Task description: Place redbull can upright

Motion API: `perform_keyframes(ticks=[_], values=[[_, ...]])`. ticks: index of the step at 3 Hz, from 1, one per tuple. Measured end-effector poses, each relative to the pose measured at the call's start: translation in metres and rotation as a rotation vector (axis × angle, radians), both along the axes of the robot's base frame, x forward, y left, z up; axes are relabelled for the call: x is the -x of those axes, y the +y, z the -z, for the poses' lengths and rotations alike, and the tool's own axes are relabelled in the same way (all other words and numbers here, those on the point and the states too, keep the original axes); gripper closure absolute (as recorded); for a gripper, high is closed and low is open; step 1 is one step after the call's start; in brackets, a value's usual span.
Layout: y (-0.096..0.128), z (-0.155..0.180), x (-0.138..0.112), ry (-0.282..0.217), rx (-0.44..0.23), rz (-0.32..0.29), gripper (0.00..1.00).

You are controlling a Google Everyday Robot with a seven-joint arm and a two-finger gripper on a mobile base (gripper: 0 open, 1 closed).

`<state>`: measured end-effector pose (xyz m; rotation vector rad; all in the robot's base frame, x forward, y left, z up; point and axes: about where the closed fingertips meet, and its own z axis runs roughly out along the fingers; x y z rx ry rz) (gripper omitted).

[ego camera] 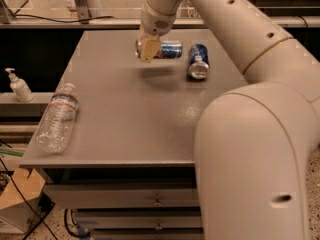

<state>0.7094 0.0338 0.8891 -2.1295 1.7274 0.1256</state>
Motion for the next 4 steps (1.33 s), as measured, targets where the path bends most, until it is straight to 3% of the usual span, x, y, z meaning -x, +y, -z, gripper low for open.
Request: perform_keyframes(ticks=[2,3,4], values=[[-0.019,-0.074,0.031,-0.106,-0.308,0.03,1.0],[-0.014,-0.099,0.044,-0.128,-0.52,0.018,1.0],[-0.01,-0.107,0.048,-0.126,-0.568,0.016,1.0]])
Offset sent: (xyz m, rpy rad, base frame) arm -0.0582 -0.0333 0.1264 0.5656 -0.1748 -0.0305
